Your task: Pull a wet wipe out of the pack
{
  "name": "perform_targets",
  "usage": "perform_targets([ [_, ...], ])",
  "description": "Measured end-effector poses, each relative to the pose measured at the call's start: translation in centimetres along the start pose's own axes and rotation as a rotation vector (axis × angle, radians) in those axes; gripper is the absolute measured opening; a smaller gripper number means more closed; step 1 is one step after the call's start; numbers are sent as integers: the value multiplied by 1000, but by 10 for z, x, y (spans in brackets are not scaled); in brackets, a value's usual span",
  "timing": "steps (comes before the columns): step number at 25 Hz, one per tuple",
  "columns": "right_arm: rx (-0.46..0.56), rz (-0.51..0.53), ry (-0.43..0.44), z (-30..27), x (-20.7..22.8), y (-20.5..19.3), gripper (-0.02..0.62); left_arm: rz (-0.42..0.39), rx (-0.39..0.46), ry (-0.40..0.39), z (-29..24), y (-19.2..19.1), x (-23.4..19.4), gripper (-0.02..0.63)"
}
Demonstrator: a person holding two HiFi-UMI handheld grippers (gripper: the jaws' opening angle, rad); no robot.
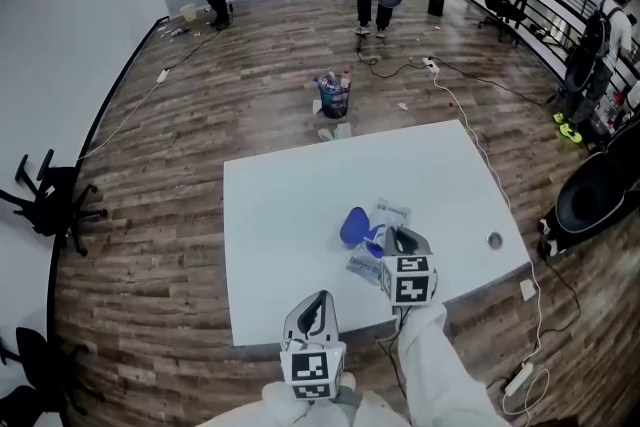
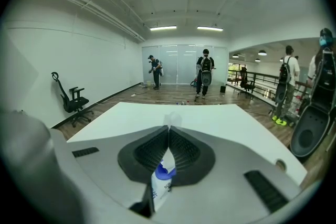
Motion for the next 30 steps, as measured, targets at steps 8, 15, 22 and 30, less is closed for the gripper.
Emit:
perform_targets([
  [8,53,1,5,35,-6,12,14,-10,14,-15,21,1,12,0],
  [15,74,5,17,63,-15,13,14,0,37,-15,36,4,18,0],
  [22,94,0,28,88,-23,11,14,6,42,-24,46,5,22,2],
  [30,105,-38,43,117,-31,-5,14,0,45,-32,55,2,26,0],
])
Point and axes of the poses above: the fingertips, and each gripper's own axes: z backward along the fingers, x to its right, y out of its top, the point moved 8 cm from there along z, backward along the fingers, and after that the axes turned 8 degrees about x, right-handed, at the moved point
